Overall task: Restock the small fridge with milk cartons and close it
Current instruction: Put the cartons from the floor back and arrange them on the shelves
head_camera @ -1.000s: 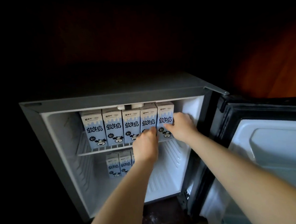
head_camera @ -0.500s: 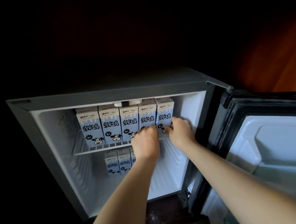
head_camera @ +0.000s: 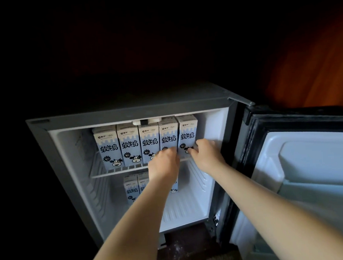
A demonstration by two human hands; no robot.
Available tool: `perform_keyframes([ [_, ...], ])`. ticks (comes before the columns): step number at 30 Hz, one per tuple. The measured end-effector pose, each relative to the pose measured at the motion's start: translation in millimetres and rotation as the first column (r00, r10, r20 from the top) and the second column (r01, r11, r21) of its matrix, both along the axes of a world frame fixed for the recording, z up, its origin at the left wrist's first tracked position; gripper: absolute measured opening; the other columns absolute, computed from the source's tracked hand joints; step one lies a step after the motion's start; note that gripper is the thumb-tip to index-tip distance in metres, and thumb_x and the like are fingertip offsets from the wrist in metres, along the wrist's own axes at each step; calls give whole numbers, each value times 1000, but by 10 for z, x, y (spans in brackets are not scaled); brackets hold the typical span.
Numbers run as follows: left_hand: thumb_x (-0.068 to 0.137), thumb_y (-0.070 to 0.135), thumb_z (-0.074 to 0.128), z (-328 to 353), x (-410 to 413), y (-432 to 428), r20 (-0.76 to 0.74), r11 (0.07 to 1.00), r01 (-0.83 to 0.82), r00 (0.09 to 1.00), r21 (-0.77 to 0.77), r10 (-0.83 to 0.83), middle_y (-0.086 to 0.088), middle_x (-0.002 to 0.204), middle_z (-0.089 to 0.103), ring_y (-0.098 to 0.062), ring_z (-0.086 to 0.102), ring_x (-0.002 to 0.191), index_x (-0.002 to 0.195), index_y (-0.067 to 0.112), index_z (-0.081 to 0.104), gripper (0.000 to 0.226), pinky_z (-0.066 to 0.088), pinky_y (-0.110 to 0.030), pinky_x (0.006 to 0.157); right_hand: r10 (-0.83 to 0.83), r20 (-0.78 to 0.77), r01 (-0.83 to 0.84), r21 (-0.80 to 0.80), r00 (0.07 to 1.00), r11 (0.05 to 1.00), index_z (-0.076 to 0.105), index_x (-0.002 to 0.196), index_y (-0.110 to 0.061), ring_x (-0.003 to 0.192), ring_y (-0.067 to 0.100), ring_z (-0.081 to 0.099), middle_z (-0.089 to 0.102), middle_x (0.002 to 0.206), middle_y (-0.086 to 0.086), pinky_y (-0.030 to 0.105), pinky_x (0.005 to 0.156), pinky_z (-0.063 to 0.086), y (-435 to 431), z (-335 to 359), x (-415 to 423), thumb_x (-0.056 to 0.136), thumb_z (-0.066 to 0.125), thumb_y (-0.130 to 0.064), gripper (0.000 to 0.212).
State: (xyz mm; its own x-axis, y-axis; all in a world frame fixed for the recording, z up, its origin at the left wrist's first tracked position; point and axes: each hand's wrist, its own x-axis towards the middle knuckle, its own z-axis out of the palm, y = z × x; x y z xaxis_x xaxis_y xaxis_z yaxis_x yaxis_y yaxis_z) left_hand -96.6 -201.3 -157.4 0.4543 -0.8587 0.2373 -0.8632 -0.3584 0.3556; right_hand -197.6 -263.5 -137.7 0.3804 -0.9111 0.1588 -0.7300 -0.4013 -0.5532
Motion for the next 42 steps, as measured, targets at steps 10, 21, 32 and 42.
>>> perform_keyframes([
  [10,97,32,45,526,-350,489,-37,918,304,952,254,-305,-7,107,66,-23,64,92,108,12,60,28,54,-37,83,175,-285,-191,-30,943,981,63,86,-12,92,31,62,67,94,8,37,77,51,585,325,-834,92,54,-33,23],
  [21,97,38,43,666,-1543,870,-135,613,642,733,461,-666,-4,123,58,-22,54,111,119,14,57,35,41,-31,87,107,-505,-132,-15,856,991,67,97,-19,94,24,63,69,98,1,40,79,53,1099,395,-2202,91,53,-38,24],
  [32,96,37,44,-19,-2770,1001,-298,374,748,593,549,-748,-4,102,59,-21,55,92,98,14,60,29,42,-32,81,45,-659,92,172,751,981,62,104,-17,102,28,60,64,102,5,37,82,49,1745,-341,-3519,96,49,-35,23],
  [42,97,35,40,-824,-3716,1283,-455,226,753,577,618,-679,-13,117,61,-29,58,104,116,10,59,37,46,-34,83,-49,-492,311,466,869,828,58,124,-19,105,19,59,62,122,4,25,77,41,2184,-1395,-4503,93,55,-30,34],
])
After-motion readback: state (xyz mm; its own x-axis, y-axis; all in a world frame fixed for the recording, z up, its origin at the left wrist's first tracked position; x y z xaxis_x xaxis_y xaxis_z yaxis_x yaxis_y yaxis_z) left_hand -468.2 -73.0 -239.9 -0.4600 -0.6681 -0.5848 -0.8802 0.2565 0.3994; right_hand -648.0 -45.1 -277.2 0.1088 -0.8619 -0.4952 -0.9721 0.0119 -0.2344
